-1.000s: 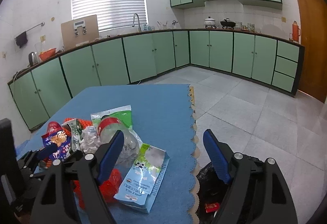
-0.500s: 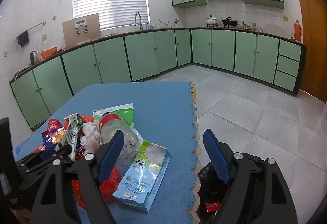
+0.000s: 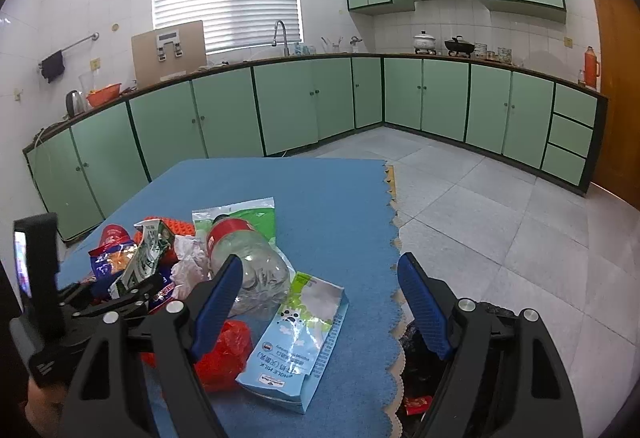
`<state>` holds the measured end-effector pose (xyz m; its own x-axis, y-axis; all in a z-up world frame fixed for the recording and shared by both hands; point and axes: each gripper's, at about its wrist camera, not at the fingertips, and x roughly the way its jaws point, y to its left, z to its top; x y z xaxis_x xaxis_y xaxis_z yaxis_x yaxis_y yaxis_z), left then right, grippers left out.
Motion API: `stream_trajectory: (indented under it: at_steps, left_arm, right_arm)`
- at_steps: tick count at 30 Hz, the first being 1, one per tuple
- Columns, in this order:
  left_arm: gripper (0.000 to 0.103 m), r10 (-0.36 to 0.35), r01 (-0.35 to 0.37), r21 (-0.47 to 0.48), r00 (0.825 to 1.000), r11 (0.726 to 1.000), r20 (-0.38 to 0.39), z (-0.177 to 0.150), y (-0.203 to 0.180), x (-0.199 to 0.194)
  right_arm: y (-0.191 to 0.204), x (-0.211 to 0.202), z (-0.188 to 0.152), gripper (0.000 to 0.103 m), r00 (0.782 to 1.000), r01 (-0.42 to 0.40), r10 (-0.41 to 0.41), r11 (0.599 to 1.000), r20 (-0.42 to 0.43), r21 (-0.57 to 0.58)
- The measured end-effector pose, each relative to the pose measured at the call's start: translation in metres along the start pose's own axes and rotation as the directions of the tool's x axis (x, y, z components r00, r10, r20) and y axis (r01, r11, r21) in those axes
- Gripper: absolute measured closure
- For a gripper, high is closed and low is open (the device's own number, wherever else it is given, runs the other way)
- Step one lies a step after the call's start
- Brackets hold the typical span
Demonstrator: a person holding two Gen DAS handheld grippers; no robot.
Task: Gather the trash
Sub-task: 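Grasp the green-and-white milk carton with the left gripper, then lift the milk carton with the left gripper while the right gripper grasps the tissue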
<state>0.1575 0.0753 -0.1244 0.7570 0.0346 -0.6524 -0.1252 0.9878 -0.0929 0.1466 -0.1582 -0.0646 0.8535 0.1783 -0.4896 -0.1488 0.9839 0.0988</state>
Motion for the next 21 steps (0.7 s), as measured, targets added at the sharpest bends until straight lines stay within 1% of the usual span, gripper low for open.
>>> stream_trajectory:
  at_steps: [1, 2, 9, 13, 15, 17, 21]
  left_arm:
    - [0.067, -0.008, 0.008, -0.013, 1.0, 1.0, -0.008, 0.0, 0.002, 0.002]
    - [0.076, -0.012, 0.012, -0.019, 1.0, 1.0, -0.007, -0.001, 0.003, 0.002]
    - [0.078, -0.028, 0.029, -0.038, 0.999, 0.999, 0.03, -0.003, 0.011, -0.012]
    - [0.079, -0.034, 0.037, -0.045, 0.997, 0.998, 0.069, 0.0, 0.019, -0.03]
    - [0.08, -0.03, 0.034, -0.047, 0.995, 0.998, 0.091, 0.002, 0.023, -0.038]
    - [0.081, -0.024, 0.029, -0.049, 0.995, 0.998, 0.102, 0.005, 0.028, -0.043]
    - [0.082, -0.009, 0.016, -0.065, 0.995, 0.998, 0.103, 0.004, 0.042, -0.046]
  right_arm:
    - [0.0, 0.0, 0.0, 0.025, 1.0, 0.001, -0.001, 1.0, 0.0, 0.0]
    - [0.0, 0.0, 0.0, 0.025, 1.0, 0.002, -0.002, 1.0, 0.0, 0.001]
    - [0.004, -0.001, 0.001, 0.025, 1.0, -0.014, 0.014, 1.0, 0.002, 0.001]
    - [0.018, -0.003, 0.006, 0.025, 0.999, -0.053, 0.053, 0.998, 0.013, -0.015]
    - [0.03, -0.002, 0.009, 0.028, 0.996, -0.09, 0.09, 0.996, 0.013, -0.021]
    - [0.041, 0.001, 0.011, 0.035, 0.992, -0.127, 0.127, 0.992, 0.009, -0.021]
    - [0.07, 0.019, 0.01, 0.044, 0.982, -0.189, 0.188, 0.981, -0.02, -0.035]
